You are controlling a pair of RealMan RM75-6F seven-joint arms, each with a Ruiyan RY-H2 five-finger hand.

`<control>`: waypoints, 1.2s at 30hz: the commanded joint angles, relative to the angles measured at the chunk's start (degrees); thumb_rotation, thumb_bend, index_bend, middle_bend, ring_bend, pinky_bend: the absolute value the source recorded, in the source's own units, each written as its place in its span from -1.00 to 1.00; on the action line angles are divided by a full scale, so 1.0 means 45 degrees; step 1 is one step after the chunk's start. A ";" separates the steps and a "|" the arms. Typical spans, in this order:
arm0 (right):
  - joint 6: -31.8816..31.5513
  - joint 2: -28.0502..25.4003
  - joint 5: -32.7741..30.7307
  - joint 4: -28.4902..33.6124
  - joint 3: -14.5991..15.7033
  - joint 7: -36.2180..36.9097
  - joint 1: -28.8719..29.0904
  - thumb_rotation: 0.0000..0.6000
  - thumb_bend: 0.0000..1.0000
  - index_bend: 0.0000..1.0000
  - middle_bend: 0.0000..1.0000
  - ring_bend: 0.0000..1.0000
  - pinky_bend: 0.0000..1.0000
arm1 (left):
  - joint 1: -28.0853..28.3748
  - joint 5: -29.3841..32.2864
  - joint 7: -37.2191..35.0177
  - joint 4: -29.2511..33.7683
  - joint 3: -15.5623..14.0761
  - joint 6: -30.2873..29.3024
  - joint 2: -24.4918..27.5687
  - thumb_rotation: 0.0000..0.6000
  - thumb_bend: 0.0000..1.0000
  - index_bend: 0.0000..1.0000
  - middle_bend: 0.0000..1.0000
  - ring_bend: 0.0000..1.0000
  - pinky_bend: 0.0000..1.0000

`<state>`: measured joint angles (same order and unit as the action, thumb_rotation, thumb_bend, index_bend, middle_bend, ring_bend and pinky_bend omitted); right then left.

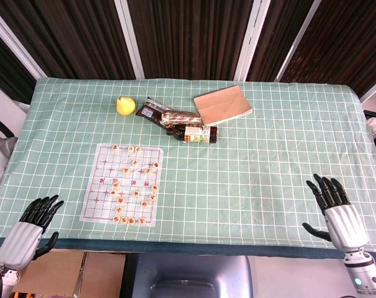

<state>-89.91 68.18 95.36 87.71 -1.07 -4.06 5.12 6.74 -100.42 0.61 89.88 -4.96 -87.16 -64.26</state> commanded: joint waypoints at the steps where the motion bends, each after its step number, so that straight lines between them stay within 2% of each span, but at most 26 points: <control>1: -0.0141 0.0164 -0.0141 0.0102 -0.0103 -0.0376 -0.0105 1.00 -0.74 -1.00 -1.00 -1.00 -1.00 | 0.0022 -0.0296 -0.0433 -0.0204 -0.0014 -0.0288 0.0001 1.00 -0.10 -1.00 -0.97 -0.95 -0.80; 3: -0.0108 0.0101 0.0081 0.0104 0.0004 -0.0229 -0.0064 1.00 -0.74 -1.00 -1.00 -1.00 -1.00 | 0.0107 -0.0640 -0.0933 -0.0405 0.0001 -0.0554 -0.0107 1.00 -0.10 -1.00 -0.88 -0.92 -0.80; 6: -0.0095 0.0126 0.0283 0.0002 0.0093 -0.0194 -0.0034 1.00 -0.74 -1.00 -1.00 -1.00 -1.00 | 0.0537 -0.1107 -0.1522 -0.0100 0.0068 -0.0410 -0.0415 1.00 -0.12 -0.99 -0.59 -0.72 -0.68; 8: -0.0011 0.0125 0.0356 0.0041 0.0189 -0.0122 -0.0025 1.00 -0.74 -1.00 -1.00 -1.00 -1.00 | 0.1016 -0.0900 -0.0672 0.0438 0.0529 0.0229 -0.0914 1.00 -0.13 -0.94 -0.41 -0.54 -0.37; 9: 0.0008 0.0120 0.0370 0.0066 0.0217 -0.0111 -0.0029 1.00 -0.74 -1.00 -1.00 -1.00 -1.00 | 0.1238 -0.0683 -0.0148 0.0694 0.0729 0.0660 -0.1119 1.00 -0.14 -0.90 -0.26 -0.37 -0.09; 10: 0.0026 0.0113 0.0390 0.0075 0.0236 -0.0126 -0.0027 1.00 -0.74 -1.00 -1.00 -1.00 -1.00 | 0.1438 -0.0410 0.0289 0.0936 0.0926 0.1063 -0.1338 1.00 -0.14 -0.85 -0.15 -0.24 0.10; 12: 0.0007 0.0069 0.0430 0.0111 0.0266 -0.0084 -0.0043 1.00 -0.74 -1.00 -1.00 -1.00 -1.00 | 0.1808 0.0228 0.1103 0.1248 0.1344 0.1776 -0.1896 1.00 -0.14 -0.61 0.23 0.24 0.52; 13: -0.0014 0.0052 0.0448 0.0121 0.0268 -0.0047 -0.0047 1.00 -0.74 -1.00 -1.00 -1.00 -1.00 | 0.1929 0.0528 0.1447 0.1275 0.1475 0.2066 -0.2119 1.00 -0.14 -0.53 0.39 0.42 0.64; 14: -0.0019 0.0027 0.0511 0.0114 0.0290 0.0049 -0.0032 1.00 -0.74 -1.00 -1.00 -1.00 -1.00 | 0.2088 0.0995 0.1978 0.1324 0.1633 0.2511 -0.2342 1.00 -0.14 -0.44 0.64 0.71 0.82; 16: 0.0031 -0.0020 0.0602 0.0083 0.0350 0.0345 0.0013 1.00 -0.74 -1.00 -1.00 -1.00 -1.00 | 0.2314 0.1895 0.2723 0.1478 0.1984 0.3074 -0.2776 1.00 -0.14 -0.41 0.90 0.95 0.97; 17: 0.0057 -0.0020 0.0595 0.0048 0.0349 0.0383 0.0027 1.00 -0.74 -1.00 -1.00 -1.00 -1.00 | 0.2389 0.2307 0.2917 0.1534 0.2160 0.3220 -0.3019 1.00 -0.14 -0.39 0.97 0.99 1.00; 20: 0.0170 0.0077 0.0511 -0.0058 0.0292 0.0284 0.0085 1.00 -0.74 -1.00 -1.00 -1.00 -1.00 | 0.2482 0.3655 0.2506 0.1614 0.2848 0.3169 -0.4272 1.00 -0.14 -0.29 1.00 1.00 1.00; 26: 0.0573 0.0076 0.0616 -0.0061 0.0396 0.0522 0.0313 1.00 -0.74 -1.00 -1.00 -1.00 -1.00 | 0.3181 0.5766 0.3419 0.1979 0.3559 0.4117 -0.5319 1.00 -0.14 -0.28 1.00 1.00 1.00; 29: 0.0576 0.0081 0.0633 -0.0075 0.0394 0.0531 0.0331 1.00 -0.74 -1.00 -1.00 -1.00 -1.00 | 0.3315 0.6053 0.3526 0.2048 0.3664 0.4244 -0.5452 1.00 -0.14 -0.28 1.00 1.00 1.00; 32: 0.1023 -0.0021 0.0702 -0.0056 0.0575 0.0845 0.0515 1.00 -0.74 -1.00 -1.00 -1.00 -1.00 | 0.3724 0.6949 0.3781 0.1801 0.3938 0.4648 -0.6007 1.00 -0.17 -0.23 1.00 1.00 1.00; 36: 0.1103 -0.0048 0.0695 -0.0064 0.0591 0.0922 0.0577 1.00 -0.74 -1.00 -1.00 -1.00 -1.00 | 0.4003 0.7034 0.4341 0.1410 0.3881 0.4468 -0.6510 1.00 -0.15 -0.22 1.00 1.00 1.00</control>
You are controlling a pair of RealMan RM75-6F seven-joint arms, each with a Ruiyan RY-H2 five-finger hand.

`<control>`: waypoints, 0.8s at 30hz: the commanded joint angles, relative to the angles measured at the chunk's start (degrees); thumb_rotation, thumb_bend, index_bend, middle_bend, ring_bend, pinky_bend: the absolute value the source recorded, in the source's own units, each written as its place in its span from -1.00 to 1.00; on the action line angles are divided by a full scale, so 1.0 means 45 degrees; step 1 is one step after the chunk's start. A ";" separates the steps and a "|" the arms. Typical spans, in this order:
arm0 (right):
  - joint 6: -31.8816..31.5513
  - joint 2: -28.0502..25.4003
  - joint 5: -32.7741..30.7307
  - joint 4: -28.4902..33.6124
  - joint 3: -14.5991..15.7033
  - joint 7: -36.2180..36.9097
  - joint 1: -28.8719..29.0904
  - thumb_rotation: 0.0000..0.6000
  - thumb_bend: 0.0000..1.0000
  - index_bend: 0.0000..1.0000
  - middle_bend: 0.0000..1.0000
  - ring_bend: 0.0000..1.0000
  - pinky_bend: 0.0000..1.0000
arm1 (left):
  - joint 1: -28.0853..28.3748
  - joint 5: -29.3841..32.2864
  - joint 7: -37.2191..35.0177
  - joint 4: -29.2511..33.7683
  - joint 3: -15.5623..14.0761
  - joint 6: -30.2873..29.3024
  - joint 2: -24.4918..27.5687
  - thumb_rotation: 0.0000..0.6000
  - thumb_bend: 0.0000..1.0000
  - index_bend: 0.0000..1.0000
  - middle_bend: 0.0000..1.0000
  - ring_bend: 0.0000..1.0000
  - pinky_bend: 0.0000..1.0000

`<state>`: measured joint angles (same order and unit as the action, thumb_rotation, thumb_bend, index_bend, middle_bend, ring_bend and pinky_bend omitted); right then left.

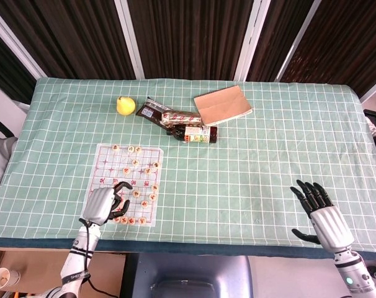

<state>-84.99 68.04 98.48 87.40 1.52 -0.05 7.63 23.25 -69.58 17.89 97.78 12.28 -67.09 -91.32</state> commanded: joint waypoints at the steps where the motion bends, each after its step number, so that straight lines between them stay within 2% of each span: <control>1: 0.0005 -0.0025 -0.0002 0.0013 0.0017 0.0057 0.0018 1.00 -0.74 -1.00 -1.00 -1.00 -1.00 | 0.0395 0.0145 0.0658 -0.0470 -0.0008 -0.0020 -0.0586 1.00 -0.16 -0.21 1.00 1.00 1.00; 7: -0.0057 -0.0095 0.0060 0.0039 0.0087 0.0092 -0.0001 1.00 -0.74 -1.00 -1.00 -1.00 -1.00 | 0.0743 0.0559 0.1371 -0.1421 -0.0218 0.0132 -0.1151 1.00 -0.22 -0.21 1.00 1.00 1.00; 11: 0.0058 -0.0121 -0.0031 0.0028 0.0094 0.0155 0.0037 1.00 -0.74 -1.00 -1.00 -1.00 -1.00 | 0.0937 0.0913 0.1403 -0.1433 -0.0324 0.0539 -0.1195 1.00 -0.27 -0.22 1.00 1.00 1.00; 24: 0.0031 -0.0361 -0.0105 0.0236 0.0156 0.0466 0.0014 1.00 -0.74 -1.00 -1.00 -1.00 -1.00 | 0.1339 0.0892 0.2118 -0.2176 -0.0808 0.0514 -0.1703 1.00 -0.27 -0.25 1.00 1.00 1.00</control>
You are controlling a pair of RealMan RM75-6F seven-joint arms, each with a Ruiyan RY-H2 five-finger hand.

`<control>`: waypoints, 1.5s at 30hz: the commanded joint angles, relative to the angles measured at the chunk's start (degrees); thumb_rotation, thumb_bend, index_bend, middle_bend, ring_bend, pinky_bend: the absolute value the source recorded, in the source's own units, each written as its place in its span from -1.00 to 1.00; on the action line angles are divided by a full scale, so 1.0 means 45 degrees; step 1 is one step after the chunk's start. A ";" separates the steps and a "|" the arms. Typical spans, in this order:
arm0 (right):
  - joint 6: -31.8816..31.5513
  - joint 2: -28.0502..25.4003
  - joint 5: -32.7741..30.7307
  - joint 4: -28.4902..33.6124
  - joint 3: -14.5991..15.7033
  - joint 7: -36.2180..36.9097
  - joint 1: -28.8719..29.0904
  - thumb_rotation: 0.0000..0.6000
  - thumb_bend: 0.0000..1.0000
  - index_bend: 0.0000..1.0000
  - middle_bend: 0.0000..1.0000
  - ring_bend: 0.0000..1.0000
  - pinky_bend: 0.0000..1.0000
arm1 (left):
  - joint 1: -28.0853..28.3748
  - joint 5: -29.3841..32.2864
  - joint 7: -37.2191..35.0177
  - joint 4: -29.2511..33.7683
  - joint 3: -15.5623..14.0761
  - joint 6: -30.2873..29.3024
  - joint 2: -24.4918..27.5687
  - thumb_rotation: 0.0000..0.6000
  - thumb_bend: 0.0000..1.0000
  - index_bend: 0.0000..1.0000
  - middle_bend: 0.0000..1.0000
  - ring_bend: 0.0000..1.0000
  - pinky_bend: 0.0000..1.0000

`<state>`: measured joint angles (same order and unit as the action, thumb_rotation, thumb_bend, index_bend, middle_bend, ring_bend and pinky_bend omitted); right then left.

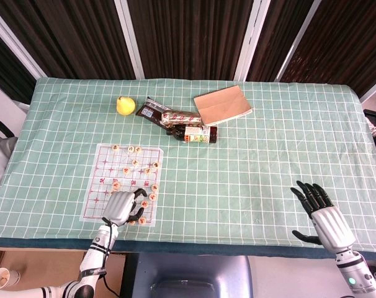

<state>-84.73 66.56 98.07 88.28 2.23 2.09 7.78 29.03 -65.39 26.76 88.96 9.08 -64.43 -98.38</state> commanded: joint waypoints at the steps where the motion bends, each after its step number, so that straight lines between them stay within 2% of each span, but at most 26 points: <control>1: -0.0066 -0.0051 -0.0021 0.0064 -0.0006 0.0002 -0.0036 1.00 -0.74 -1.00 -1.00 -1.00 -1.00 | 0.0093 0.0004 0.0215 -0.0378 -0.0099 -0.0077 -0.0220 1.00 -0.27 -0.25 1.00 1.00 1.00; 18: -0.0315 -0.0282 0.0092 0.0193 0.0035 0.0468 -0.0107 1.00 -0.74 -1.00 -1.00 -1.00 -1.00 | 0.0448 0.0693 0.0152 -0.1168 -0.0102 0.0478 -0.0495 1.00 -0.29 -0.22 1.00 1.00 1.00; 27: -0.0359 -0.0304 0.0077 0.0211 0.0025 0.0466 -0.0140 1.00 -0.74 -1.00 -1.00 -1.00 -1.00 | 0.0462 0.0431 0.0451 -0.1359 -0.0378 0.0174 -0.0643 1.00 -0.28 -0.06 1.00 1.00 1.00; 31: -0.0400 -0.0326 0.0087 0.0230 0.0025 0.0488 -0.0160 1.00 -0.74 -1.00 -1.00 -1.00 -1.00 | 0.0471 0.0270 0.0591 -0.1595 -0.0465 0.0026 -0.0693 1.00 -0.28 -0.05 1.00 1.00 1.00; 35: -0.0408 -0.0366 0.0148 0.0253 0.0059 0.0561 -0.0161 1.00 -0.74 -1.00 -1.00 -1.00 -1.00 | 0.0448 0.0173 0.0273 -0.1580 -0.0402 -0.0014 -0.0672 1.00 -0.27 0.05 1.00 1.00 1.00; 45: -0.0386 -0.0387 0.0065 0.0257 0.0003 0.0613 -0.0150 1.00 -0.74 -1.00 -1.00 -1.00 -1.00 | 0.0590 -0.0202 0.0215 -0.1297 0.0019 -0.0454 -0.0398 1.00 -0.31 0.05 1.00 1.00 1.00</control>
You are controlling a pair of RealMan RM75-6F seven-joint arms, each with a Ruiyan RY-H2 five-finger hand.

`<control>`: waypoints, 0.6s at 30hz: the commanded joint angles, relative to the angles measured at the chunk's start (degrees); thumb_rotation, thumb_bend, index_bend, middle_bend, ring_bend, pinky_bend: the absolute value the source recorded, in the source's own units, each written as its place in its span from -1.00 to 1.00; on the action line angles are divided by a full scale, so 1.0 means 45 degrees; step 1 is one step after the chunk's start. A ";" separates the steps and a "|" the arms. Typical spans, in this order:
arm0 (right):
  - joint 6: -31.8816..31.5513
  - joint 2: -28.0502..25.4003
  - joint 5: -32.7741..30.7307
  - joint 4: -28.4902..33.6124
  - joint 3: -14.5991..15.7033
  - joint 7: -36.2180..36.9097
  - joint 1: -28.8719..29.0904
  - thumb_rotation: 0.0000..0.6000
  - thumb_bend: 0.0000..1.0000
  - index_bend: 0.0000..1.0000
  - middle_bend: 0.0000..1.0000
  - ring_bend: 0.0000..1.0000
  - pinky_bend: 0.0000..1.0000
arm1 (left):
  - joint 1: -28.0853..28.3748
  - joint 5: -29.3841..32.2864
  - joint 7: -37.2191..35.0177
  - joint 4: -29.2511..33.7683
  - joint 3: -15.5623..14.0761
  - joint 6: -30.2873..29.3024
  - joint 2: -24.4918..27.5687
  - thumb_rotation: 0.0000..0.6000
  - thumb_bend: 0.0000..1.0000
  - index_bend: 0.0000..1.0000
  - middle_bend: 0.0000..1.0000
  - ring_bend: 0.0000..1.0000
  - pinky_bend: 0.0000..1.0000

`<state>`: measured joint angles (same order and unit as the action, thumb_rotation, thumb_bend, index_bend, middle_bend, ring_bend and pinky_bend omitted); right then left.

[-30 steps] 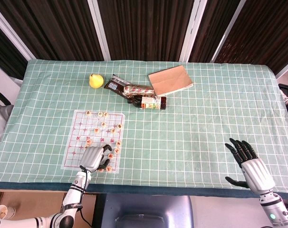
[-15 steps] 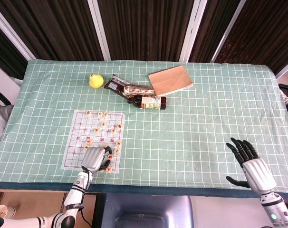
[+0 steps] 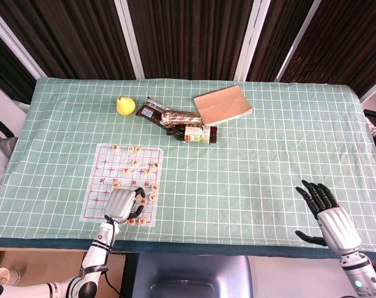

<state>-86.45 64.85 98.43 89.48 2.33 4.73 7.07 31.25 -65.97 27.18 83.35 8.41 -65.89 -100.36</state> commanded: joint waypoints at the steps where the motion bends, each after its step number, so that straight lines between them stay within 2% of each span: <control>1: -0.0011 -0.0008 -0.0032 -0.0024 -0.0045 0.0056 0.0018 1.00 -0.74 -1.00 -1.00 -1.00 -1.00 | 0.0151 -0.0042 0.0148 -0.0125 0.0272 -0.0146 0.0016 1.00 -0.31 0.05 1.00 1.00 1.00; 8: 0.0076 0.0014 -0.0131 -0.0037 -0.0094 0.0168 0.0063 1.00 -0.74 -1.00 -1.00 -1.00 -1.00 | 0.0819 0.0930 0.0230 -0.0758 0.1341 0.0343 -0.0308 1.00 -0.33 0.04 1.00 1.00 1.00; 14: 0.0164 0.0011 -0.0356 -0.0123 -0.0172 0.0235 0.0069 1.00 -0.74 -1.00 -1.00 -1.00 -1.00 | 0.1203 0.1605 0.0371 -0.1191 0.1731 0.0658 -0.0506 1.00 -0.33 0.03 1.00 1.00 1.00; 18: 0.0167 0.0001 -0.0404 -0.0149 -0.0199 0.0262 0.0069 1.00 -0.74 -1.00 -1.00 -1.00 -1.00 | 0.1327 0.1906 0.0451 -0.1435 0.1707 0.0811 -0.0622 1.00 -0.33 0.04 1.00 1.00 1.00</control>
<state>-85.69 64.86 96.61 88.81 1.44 5.90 7.38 37.05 -57.64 29.09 77.13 16.13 -62.45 -102.98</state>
